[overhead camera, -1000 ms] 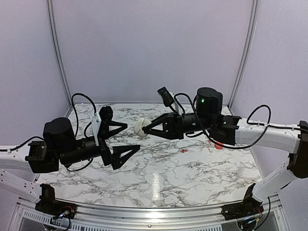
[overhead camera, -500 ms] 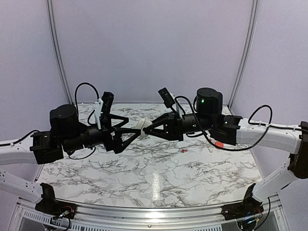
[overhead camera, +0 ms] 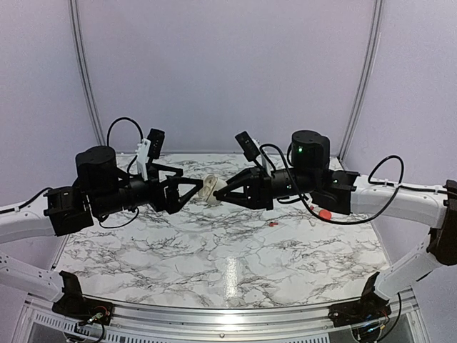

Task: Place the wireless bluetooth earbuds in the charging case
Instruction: Open the charging case, then pass from the right arm to the left

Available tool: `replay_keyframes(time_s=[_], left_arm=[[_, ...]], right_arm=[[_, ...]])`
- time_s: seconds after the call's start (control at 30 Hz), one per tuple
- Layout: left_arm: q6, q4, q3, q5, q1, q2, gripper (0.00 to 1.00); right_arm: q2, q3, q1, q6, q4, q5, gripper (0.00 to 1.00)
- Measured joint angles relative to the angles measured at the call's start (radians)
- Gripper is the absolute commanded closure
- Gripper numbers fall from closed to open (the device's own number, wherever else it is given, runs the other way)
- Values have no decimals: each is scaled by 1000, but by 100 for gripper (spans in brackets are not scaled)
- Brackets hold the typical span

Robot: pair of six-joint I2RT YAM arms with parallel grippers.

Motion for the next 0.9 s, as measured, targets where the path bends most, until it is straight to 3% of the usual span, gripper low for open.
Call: replay_keyframes(time_s=[0.37,0.53,0.57,0.9], left_arm=[[19,26,-104,-53,41,-117,1],[56,190,-240,10,42,-246,1],[67,310,-327,74,42,-278,8],[59,599,-336,222,31,-143,38]], right_arm=[[0,-1,2,16,41,-55,100],[-1,-17,2,64,164,-29,100],[-1,-22,2,99,247,-9,100],[71,12,27,203,504,25,100]])
